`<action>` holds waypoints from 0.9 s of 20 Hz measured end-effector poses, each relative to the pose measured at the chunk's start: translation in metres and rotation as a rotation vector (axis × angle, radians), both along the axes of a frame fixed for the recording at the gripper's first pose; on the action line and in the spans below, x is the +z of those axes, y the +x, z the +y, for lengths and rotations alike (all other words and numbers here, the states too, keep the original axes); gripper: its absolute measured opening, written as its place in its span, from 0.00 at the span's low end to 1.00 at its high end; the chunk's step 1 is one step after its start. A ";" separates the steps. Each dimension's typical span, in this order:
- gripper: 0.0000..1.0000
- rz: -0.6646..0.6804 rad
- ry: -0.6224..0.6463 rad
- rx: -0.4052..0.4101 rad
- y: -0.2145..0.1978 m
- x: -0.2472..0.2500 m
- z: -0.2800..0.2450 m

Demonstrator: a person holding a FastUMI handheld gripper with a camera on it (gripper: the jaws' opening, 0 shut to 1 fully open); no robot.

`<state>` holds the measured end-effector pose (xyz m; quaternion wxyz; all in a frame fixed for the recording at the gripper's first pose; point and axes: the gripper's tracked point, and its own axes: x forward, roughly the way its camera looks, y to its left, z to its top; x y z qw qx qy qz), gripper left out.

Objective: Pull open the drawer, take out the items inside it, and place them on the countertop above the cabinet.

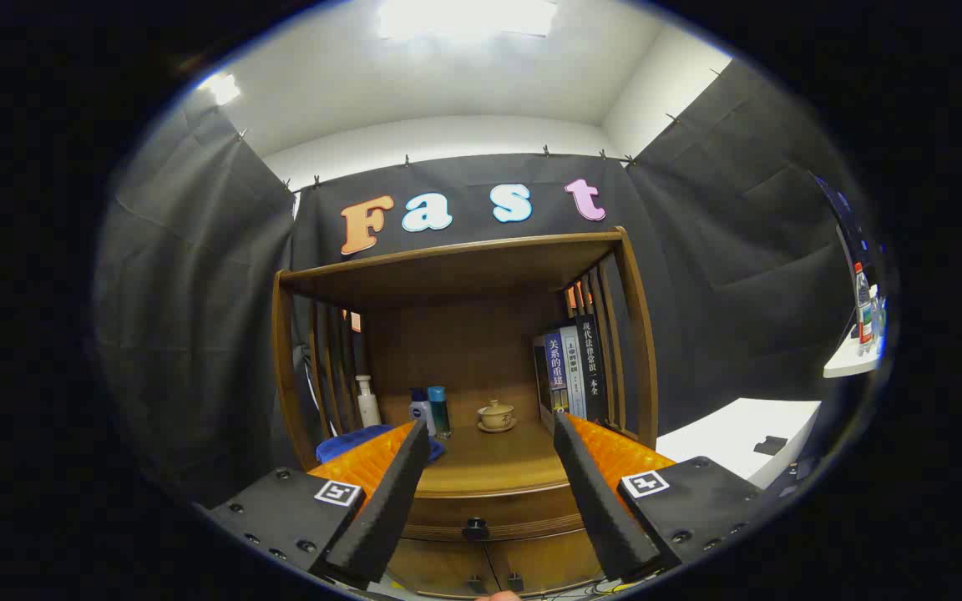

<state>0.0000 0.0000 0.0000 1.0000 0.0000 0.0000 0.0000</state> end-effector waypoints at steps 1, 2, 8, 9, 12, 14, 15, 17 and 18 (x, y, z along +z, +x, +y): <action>0.97 -0.003 0.002 -0.003 0.000 0.001 -0.002; 0.97 -0.008 0.004 -0.007 -0.001 0.003 -0.003; 0.97 -0.012 0.007 -0.013 -0.001 0.004 -0.005; 0.97 -0.012 0.007 -0.013 -0.002 0.005 -0.005; 0.97 -0.012 0.006 -0.010 -0.002 0.004 -0.005; 0.97 -0.013 0.007 -0.011 -0.003 0.005 -0.006; 0.97 -0.015 0.007 -0.013 -0.002 0.005 -0.007; 0.97 -0.017 0.006 -0.016 -0.002 0.006 -0.007; 0.97 -0.016 0.007 -0.017 -0.002 0.006 -0.007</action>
